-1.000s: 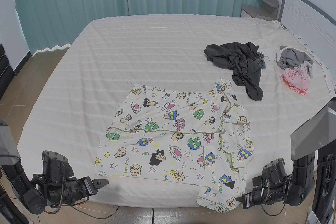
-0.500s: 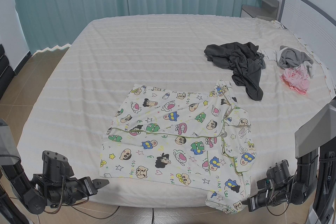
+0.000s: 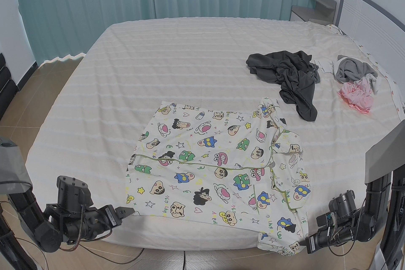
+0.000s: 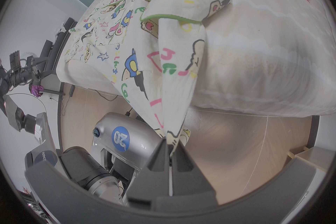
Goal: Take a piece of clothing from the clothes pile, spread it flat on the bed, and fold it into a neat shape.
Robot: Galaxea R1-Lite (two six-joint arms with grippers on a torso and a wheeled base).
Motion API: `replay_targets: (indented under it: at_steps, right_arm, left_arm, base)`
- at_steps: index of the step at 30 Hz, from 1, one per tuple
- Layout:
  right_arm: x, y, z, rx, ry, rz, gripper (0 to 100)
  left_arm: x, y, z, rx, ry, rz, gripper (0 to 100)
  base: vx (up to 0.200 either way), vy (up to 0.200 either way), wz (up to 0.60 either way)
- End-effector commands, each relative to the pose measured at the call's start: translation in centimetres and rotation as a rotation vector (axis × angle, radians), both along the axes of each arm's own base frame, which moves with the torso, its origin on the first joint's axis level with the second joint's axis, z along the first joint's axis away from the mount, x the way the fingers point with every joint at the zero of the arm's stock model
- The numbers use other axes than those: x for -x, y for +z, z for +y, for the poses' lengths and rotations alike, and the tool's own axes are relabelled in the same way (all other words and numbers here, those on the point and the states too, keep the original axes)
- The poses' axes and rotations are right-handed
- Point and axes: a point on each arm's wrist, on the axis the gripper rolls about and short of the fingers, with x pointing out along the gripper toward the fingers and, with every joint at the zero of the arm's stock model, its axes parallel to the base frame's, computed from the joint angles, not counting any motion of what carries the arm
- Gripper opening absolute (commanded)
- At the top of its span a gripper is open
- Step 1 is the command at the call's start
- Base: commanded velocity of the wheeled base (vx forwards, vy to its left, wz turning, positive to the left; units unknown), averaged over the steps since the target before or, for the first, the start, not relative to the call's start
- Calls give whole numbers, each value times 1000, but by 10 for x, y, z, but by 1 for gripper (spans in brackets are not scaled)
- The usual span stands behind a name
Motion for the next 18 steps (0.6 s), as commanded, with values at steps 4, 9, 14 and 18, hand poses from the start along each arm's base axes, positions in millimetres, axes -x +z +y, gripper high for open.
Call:
replay_targets:
  at_steps: [4,9,14,18]
  right_arm:
    - [4,5,1,-8,14,-5,0]
    - [4,6,2,-9,20,-10,0]
    - [5,6,6,-18,42,-10,0]
    - [6,6,7,-21,51,-11,0]
  left_arm:
    - [-49,-24,-12,-57,66,2,100]
    - [-56,-37,-20,-137,21,9,100]
    - [-63,-42,-24,-139,12,5,100]
    - [-65,-42,-25,-140,9,0,100]
  base:
    - [0,0,0]
    - [0,0,0]
    - [0,0,0]
    - [0,0,0]
